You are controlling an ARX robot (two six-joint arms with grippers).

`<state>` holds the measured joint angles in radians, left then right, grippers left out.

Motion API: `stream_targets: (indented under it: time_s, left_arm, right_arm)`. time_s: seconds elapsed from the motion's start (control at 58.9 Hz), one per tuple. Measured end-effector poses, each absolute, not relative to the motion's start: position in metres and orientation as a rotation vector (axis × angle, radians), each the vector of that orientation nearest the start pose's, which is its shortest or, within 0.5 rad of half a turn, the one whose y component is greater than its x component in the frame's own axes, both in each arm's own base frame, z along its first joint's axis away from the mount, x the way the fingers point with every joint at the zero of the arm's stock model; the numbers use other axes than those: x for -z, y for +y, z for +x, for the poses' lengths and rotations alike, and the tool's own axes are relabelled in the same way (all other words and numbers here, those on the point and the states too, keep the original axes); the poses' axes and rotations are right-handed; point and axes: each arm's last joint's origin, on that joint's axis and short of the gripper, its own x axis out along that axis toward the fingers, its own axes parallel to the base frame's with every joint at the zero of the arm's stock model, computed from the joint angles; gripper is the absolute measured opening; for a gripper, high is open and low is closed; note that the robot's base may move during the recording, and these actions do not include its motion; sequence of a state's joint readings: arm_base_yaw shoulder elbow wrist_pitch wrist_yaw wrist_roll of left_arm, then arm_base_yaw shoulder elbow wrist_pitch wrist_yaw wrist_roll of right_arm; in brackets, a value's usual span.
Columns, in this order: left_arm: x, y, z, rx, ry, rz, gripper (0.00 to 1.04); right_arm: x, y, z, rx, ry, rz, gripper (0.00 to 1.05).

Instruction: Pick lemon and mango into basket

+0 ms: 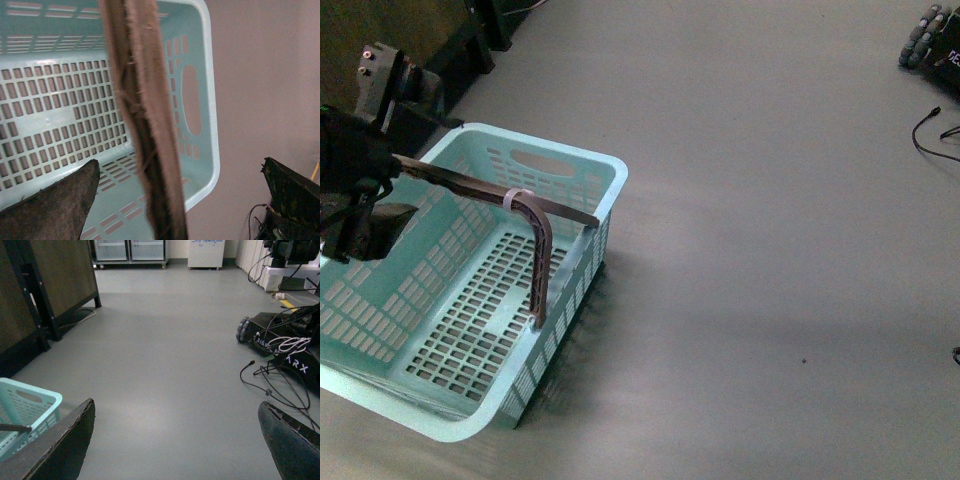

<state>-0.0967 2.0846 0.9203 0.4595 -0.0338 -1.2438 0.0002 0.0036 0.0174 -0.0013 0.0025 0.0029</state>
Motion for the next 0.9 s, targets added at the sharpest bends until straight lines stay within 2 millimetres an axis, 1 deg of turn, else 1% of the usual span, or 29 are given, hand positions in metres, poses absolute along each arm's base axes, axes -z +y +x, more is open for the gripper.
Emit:
stream_targets:
  time_s: [0.034, 0.119, 0.153, 0.204, 0.272, 0.339, 0.373, 0.509, 0.543, 0.628, 0.662, 0.747, 0.9]
  left_arm:
    - [-0.068, -0.038, 0.382, -0.376, 0.644, -1.141, 0.98]
    - [-0.065, -0.044, 0.394, -0.367, 0.651, -1.137, 0.98]
    - [-0.063, -0.046, 0.397, -0.366, 0.655, -1.135, 0.94]
    - [-0.059, -0.048, 0.401, -0.368, 0.667, -1.131, 0.84]
    - [-0.055, -0.05, 0.404, -0.381, 0.681, -1.127, 0.74]
    - [-0.049, -0.051, 0.406, -0.426, 0.708, -1.108, 0.6]
    - [-0.046, -0.051, 0.405, -0.446, 0.719, -1.11, 0.54]
    - [-0.047, -0.052, 0.406, -0.469, 0.714, -1.132, 0.33]
    - [-0.047, -0.053, 0.406, -0.48, 0.712, -1.167, 0.26]
    - [-0.045, -0.053, 0.403, -0.483, 0.717, -1.156, 0.09]
    - [-0.047, -0.053, 0.401, -0.482, 0.716, -1.155, 0.07]
    - [-0.053, -0.053, 0.395, -0.479, 0.713, -1.169, 0.07]
    - [-0.076, -0.051, 0.375, -0.468, 0.691, -1.214, 0.06]
  right_arm:
    - [-0.169, 0.0, 0.097, 0.002, -0.012, 0.003, 0.96]
    - [-0.169, 0.0, 0.097, 0.002, -0.012, 0.003, 0.96]
    - [-0.169, 0.0, 0.097, 0.002, -0.012, 0.003, 0.96]
    - [-0.169, 0.0, 0.097, 0.002, -0.012, 0.003, 0.96]
    - [-0.169, 0.0, 0.097, 0.002, -0.012, 0.003, 0.96]
    - [-0.169, 0.0, 0.097, 0.002, -0.012, 0.003, 0.96]
    - [-0.169, 0.0, 0.097, 0.002, -0.012, 0.003, 0.96]
    - [-0.169, 0.0, 0.097, 0.002, -0.012, 0.003, 0.96]
    - [-0.169, 0.0, 0.097, 0.002, -0.012, 0.003, 0.96]
    - [-0.169, 0.0, 0.097, 0.003, -0.012, 0.003, 0.96]
    - [-0.169, 0.0, 0.097, 0.002, -0.012, 0.003, 0.96]
    - [-0.169, 0.0, 0.097, 0.002, -0.012, 0.003, 0.96]
    - [-0.169, 0.0, 0.097, 0.002, -0.012, 0.003, 0.96]
